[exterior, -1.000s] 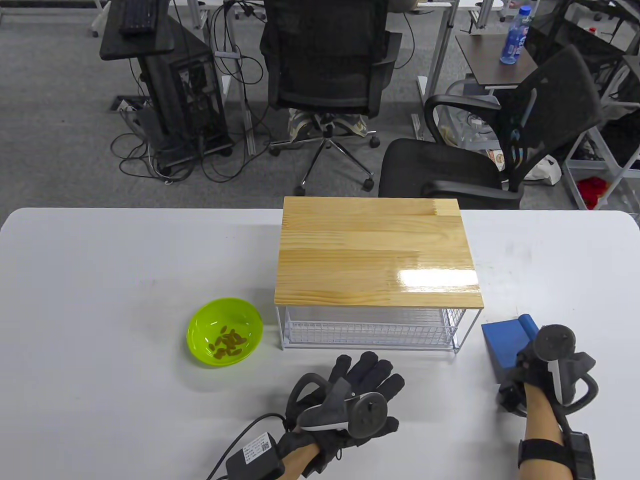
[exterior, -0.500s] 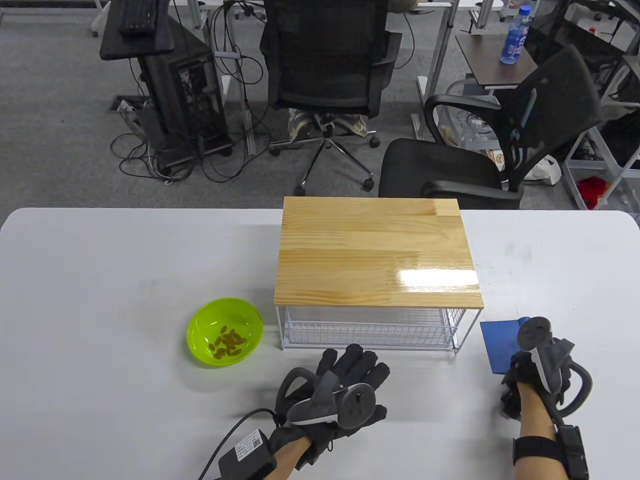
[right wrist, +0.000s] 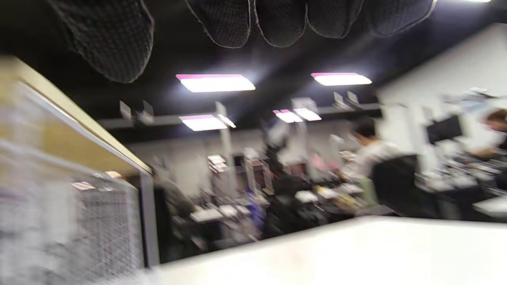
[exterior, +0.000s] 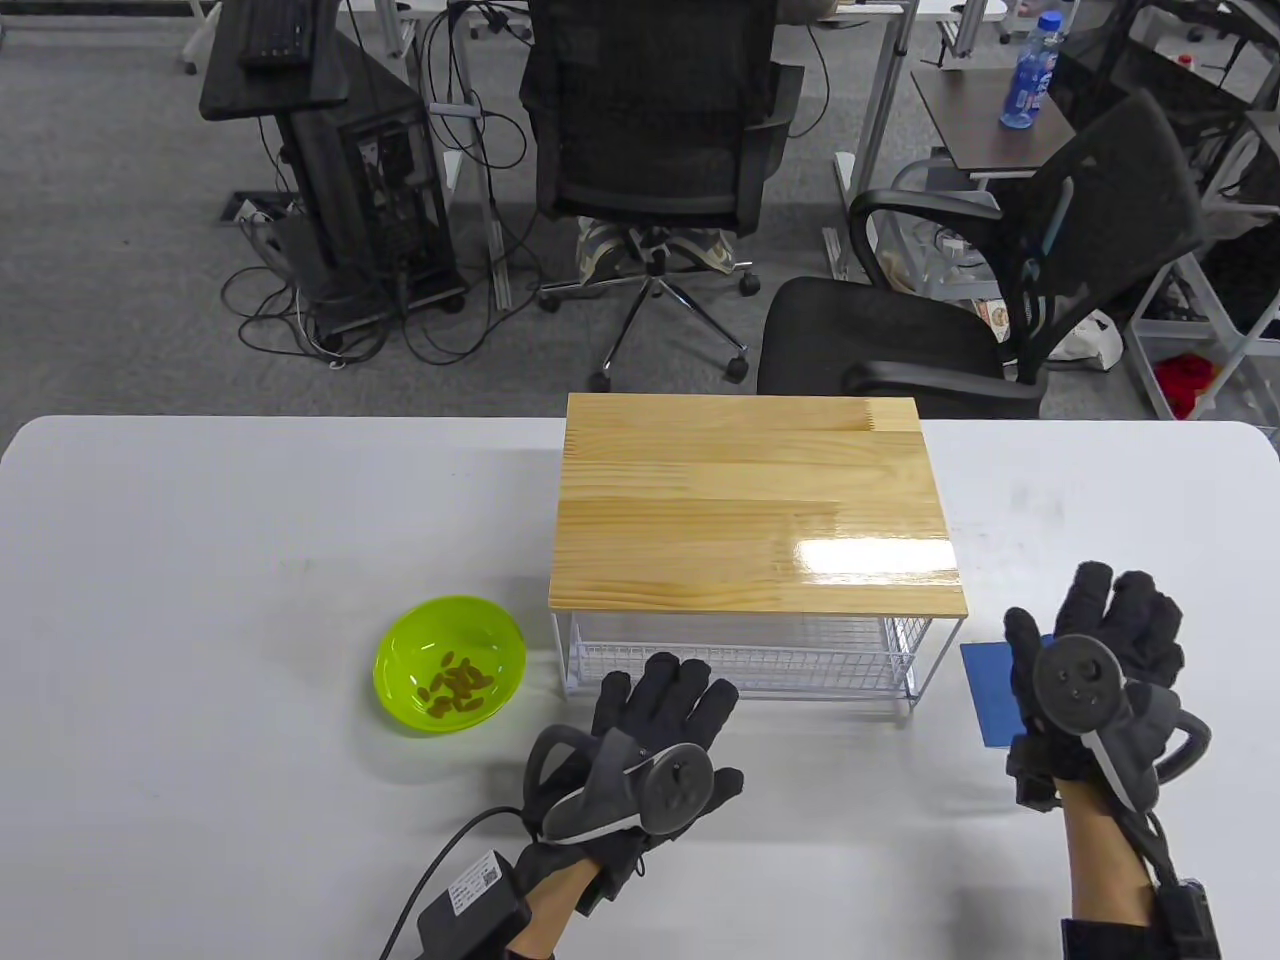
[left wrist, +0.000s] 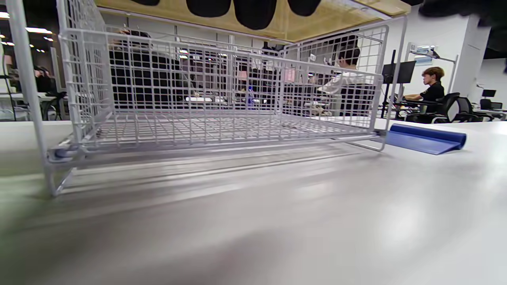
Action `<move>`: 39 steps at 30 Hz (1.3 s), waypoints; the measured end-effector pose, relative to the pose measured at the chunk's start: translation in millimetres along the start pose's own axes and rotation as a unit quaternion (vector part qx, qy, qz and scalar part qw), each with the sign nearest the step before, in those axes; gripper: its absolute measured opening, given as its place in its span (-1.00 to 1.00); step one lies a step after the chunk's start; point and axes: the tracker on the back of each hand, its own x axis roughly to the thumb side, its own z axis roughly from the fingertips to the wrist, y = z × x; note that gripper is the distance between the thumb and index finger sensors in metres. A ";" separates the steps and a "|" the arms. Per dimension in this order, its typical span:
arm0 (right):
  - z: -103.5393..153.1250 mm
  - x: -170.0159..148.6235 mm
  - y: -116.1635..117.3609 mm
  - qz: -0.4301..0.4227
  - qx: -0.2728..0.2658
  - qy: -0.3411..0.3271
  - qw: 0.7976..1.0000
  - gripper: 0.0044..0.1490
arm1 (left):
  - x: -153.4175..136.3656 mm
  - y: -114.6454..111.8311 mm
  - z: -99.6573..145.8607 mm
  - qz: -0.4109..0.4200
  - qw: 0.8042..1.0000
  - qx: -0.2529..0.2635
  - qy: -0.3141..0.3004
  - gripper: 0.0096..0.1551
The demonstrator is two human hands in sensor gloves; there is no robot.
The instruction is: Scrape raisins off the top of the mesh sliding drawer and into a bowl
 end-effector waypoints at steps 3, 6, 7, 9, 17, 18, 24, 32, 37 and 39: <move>22.0 33.3 -11.7 -0.033 -0.043 -0.112 0.992 0.03 | -0.4 -3.1 -1.7 -0.010 1.000 0.008 0.015 -0.05; 49.8 59.3 -4.6 -0.075 -0.050 -0.230 0.969 0.03 | -1.0 -6.2 -0.9 -0.021 1.000 0.010 0.017 -0.04; 55.4 65.5 -0.4 -0.087 -0.038 -0.255 0.962 0.02 | -0.9 -7.0 -0.9 -0.022 1.000 0.011 0.017 -0.03; 69.1 83.1 16.0 -0.120 0.028 -0.313 0.942 0.02 | 0.1 -11.9 -1.9 -0.017 0.999 0.016 0.022 -0.03; 94.1 96.9 58.0 -0.090 0.161 -0.385 0.904 0.06 | -1.4 -20.9 -2.2 -0.028 0.999 -0.011 0.012 -0.03; 95.3 95.6 61.6 -0.083 0.173 -0.382 0.904 0.07 | -2.3 -21.2 -2.4 -0.023 1.000 -0.013 0.012 -0.03; 95.0 91.0 72.2 -0.077 0.214 -0.365 0.903 0.07 | -3.9 -17.7 -1.5 -0.025 1.000 -0.004 0.012 -0.03; 98.6 94.4 72.5 -0.069 0.209 -0.368 0.903 0.07 | -6.0 -14.9 -0.2 -0.019 1.000 -0.006 0.015 -0.04; 99.8 94.1 73.0 -0.067 0.207 -0.368 0.904 0.06 | -5.7 -14.1 0.7 -0.020 1.000 -0.012 0.015 -0.04; 100.2 93.8 73.3 -0.065 0.207 -0.367 0.904 0.06 | -5.7 -14.4 0.6 -0.019 1.000 -0.014 0.016 -0.04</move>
